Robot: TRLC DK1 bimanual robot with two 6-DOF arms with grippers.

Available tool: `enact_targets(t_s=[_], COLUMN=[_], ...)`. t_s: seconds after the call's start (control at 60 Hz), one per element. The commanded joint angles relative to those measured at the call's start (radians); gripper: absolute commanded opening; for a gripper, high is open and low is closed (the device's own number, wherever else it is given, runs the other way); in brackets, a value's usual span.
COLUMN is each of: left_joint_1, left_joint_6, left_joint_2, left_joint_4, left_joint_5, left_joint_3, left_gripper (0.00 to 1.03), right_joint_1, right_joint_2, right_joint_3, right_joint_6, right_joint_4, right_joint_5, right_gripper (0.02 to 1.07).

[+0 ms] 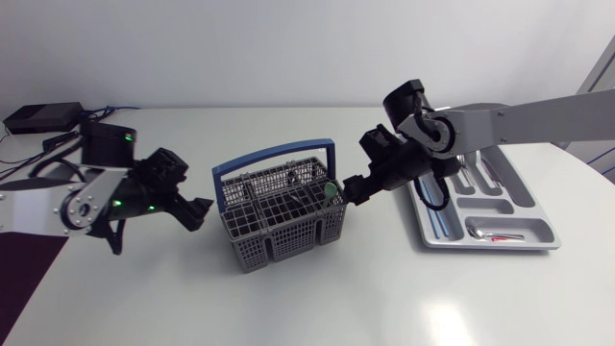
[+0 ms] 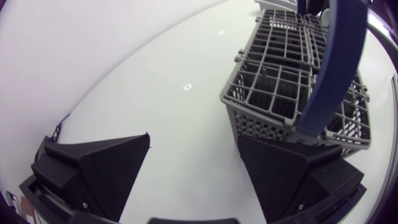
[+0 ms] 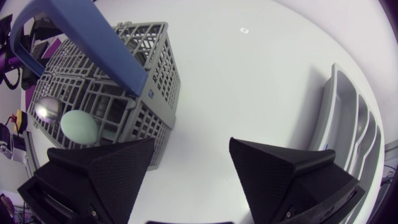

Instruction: Unload the cutlery basket into the drawer organizer.

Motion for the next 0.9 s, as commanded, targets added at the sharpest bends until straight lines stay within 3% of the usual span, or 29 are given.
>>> enact_targets(t_s=[0.0,0.1,0.2,0.317,0.417,0.533,0.683,0.883], left_joint_1=[0.065,0.088,0.039,-0.141,-0.31,-0.443,-0.521,-0.552], left_joint_6=[0.09,0.198,0.282,0.351,0.409,0.48,0.57,0.664], left_joint_2=[-0.137,-0.284,-0.388,-0.454,-0.453,-0.41,-0.315,-0.173], left_joint_4=[-0.032,-0.133,-0.245,-0.338,-0.381,-0.418,-0.452,-0.507], left_joint_5=[0.066,0.146,0.181,0.159,0.081,0.029,-0.005,-0.016], left_joint_3=[0.018,0.052,0.091,0.131,0.147,0.164,0.21,0.335], left_gripper=[0.98,0.98,0.98,0.98,0.97,0.96,0.95,0.93], right_joint_1=[-0.015,-0.019,-0.021,-0.027,-0.03,-0.041,-0.042,-0.03], right_joint_2=[-0.066,-0.122,-0.186,-0.247,-0.298,-0.353,-0.399,-0.432], right_joint_3=[-0.026,-0.054,-0.098,-0.16,-0.207,-0.256,-0.316,-0.368], right_joint_6=[-0.017,-0.049,-0.067,-0.083,-0.101,-0.129,-0.167,-0.196], right_joint_4=[0.009,0.01,0.04,0.084,0.11,0.13,0.15,0.176], right_joint_5=[0.004,0.003,-0.005,-0.012,-0.023,-0.031,-0.042,-0.042], right_gripper=[0.89,0.89,0.92,0.92,0.92,0.92,0.92,0.92])
